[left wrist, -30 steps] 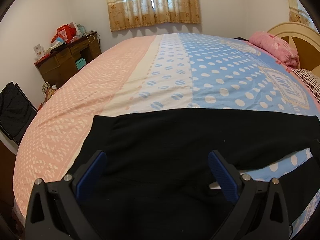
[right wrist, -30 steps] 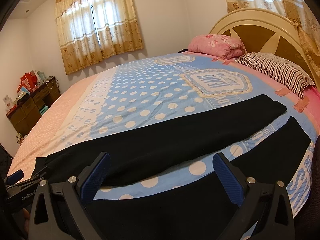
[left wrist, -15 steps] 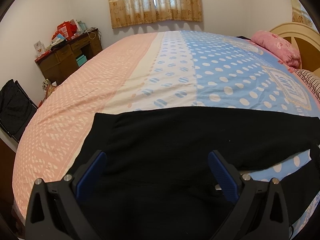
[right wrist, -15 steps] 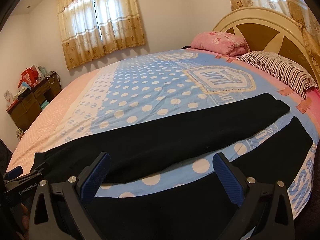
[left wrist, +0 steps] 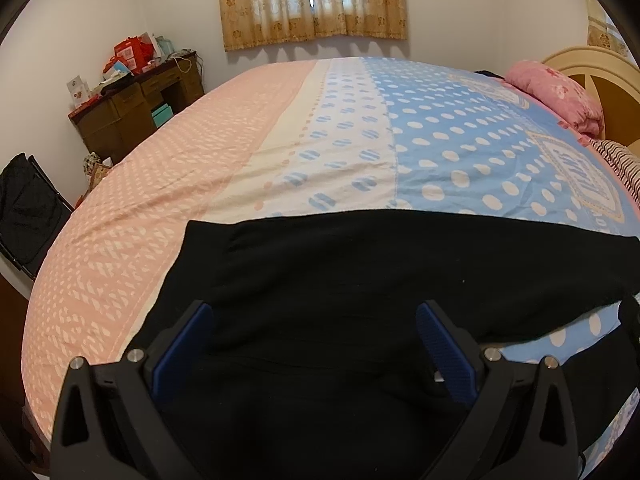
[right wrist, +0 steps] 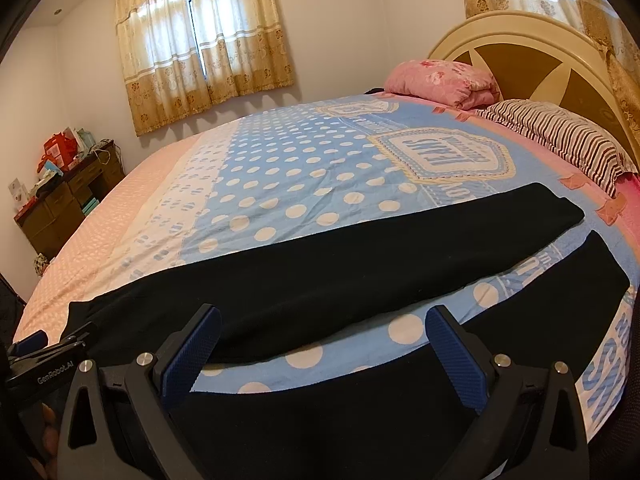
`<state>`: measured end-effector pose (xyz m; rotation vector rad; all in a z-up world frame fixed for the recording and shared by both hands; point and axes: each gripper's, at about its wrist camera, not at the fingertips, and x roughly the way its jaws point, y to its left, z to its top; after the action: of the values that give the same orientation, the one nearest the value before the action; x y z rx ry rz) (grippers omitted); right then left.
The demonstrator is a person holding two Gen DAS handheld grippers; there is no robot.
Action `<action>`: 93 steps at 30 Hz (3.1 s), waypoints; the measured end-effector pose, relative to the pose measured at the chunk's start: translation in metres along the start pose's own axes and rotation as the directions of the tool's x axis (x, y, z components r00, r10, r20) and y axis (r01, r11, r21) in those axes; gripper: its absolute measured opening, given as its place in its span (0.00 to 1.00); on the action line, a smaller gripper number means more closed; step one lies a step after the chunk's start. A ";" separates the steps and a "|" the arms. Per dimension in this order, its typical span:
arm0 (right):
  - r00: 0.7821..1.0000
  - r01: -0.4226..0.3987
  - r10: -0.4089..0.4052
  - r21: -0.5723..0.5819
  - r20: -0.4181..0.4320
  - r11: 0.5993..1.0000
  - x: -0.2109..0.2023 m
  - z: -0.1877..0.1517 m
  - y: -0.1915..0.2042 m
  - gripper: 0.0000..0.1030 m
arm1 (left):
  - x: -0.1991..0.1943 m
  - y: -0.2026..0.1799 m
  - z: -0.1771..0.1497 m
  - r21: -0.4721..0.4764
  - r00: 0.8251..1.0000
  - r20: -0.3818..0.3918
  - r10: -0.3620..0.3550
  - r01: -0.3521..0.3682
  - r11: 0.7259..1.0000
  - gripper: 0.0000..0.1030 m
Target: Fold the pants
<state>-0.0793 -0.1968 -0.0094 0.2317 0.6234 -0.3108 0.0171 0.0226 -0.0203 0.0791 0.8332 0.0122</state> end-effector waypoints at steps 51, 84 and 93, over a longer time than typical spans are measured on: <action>0.688 -0.726 0.524 -0.495 -0.502 0.478 0.144 0.016 0.267 0.05 | 0.039 0.123 0.002 -0.171 0.991 -0.132 -0.010 -0.013 0.985 1.00; 0.632 -0.774 0.713 -0.197 -0.303 0.602 0.040 -0.012 0.141 0.08 | 0.058 0.124 -0.018 -0.553 0.881 -0.024 -0.473 0.382 0.741 0.12; 0.745 -0.565 0.648 0.364 -0.161 0.740 0.076 0.009 -0.042 0.77 | 0.028 0.129 -0.011 -0.515 0.893 0.055 -0.446 0.409 0.754 0.10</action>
<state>-0.0303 -0.2548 -0.0530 0.7649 0.7406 0.2898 0.0308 0.1535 -0.0389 -0.6317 0.8800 -0.1980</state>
